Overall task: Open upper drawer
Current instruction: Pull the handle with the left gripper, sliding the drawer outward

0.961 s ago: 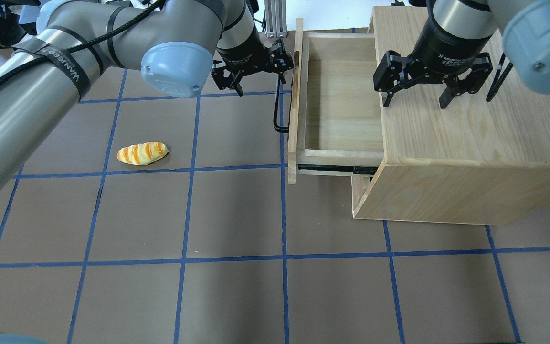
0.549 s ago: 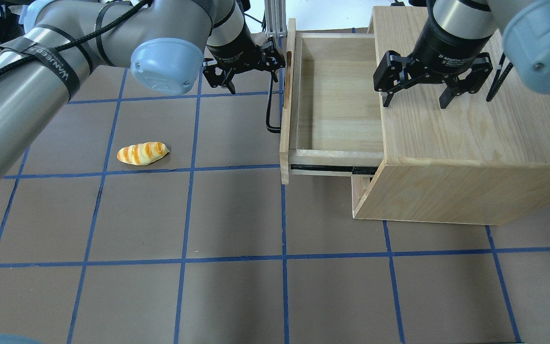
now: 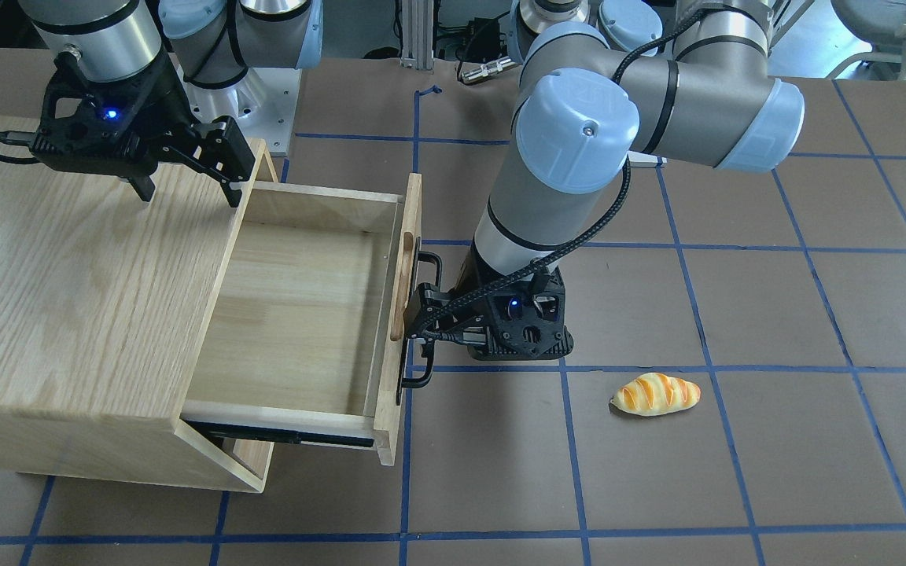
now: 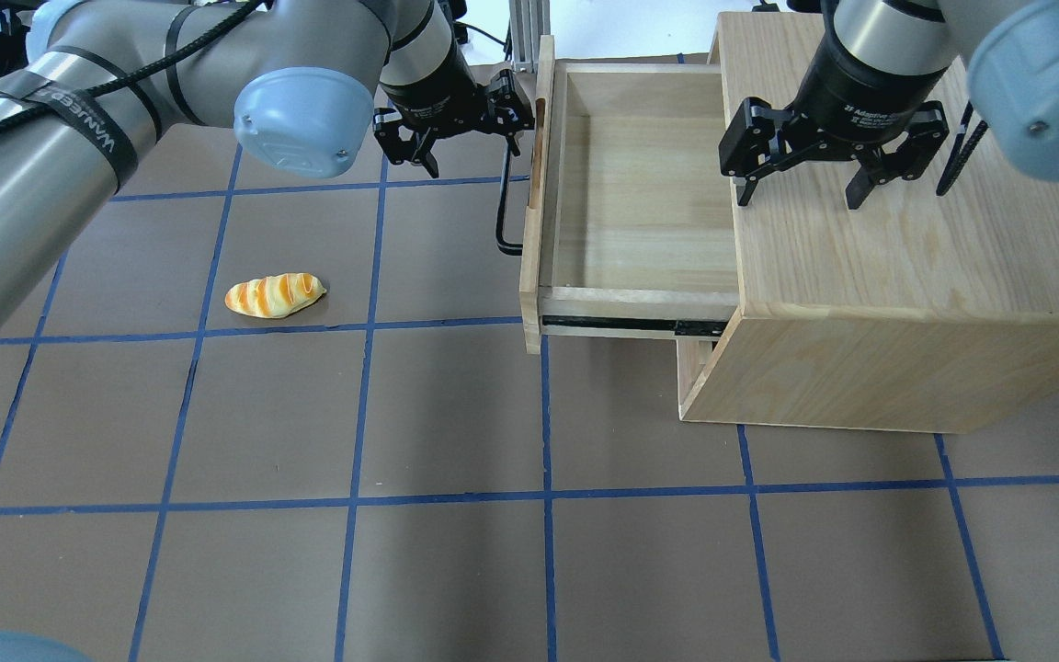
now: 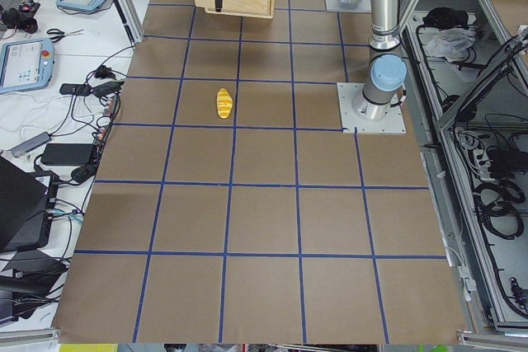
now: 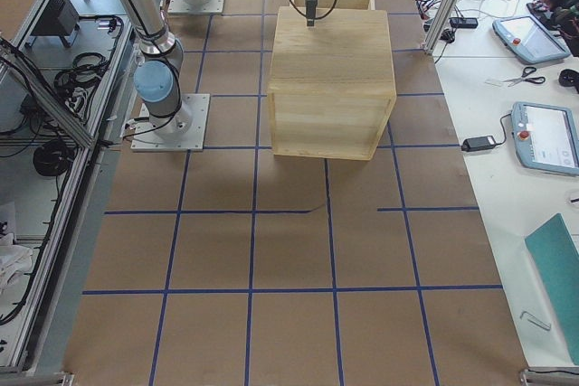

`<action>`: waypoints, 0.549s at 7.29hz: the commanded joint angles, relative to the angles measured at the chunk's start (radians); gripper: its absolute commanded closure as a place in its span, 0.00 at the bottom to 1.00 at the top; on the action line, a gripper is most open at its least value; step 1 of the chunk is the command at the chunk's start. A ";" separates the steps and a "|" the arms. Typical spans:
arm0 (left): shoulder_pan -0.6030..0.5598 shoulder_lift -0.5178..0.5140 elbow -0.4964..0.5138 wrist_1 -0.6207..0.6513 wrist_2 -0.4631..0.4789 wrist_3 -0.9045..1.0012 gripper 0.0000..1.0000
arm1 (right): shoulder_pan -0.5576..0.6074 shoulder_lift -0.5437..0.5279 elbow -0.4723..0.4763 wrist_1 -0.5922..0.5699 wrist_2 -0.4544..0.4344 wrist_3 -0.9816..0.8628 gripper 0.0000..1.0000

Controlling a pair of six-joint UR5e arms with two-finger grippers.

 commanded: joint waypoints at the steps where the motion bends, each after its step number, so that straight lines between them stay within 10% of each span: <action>1: 0.017 0.001 -0.002 -0.001 0.000 0.018 0.00 | 0.000 0.000 0.000 0.000 0.001 0.000 0.00; 4: 0.025 0.006 -0.002 -0.003 0.000 0.018 0.00 | 0.000 0.000 0.000 0.000 0.001 0.000 0.00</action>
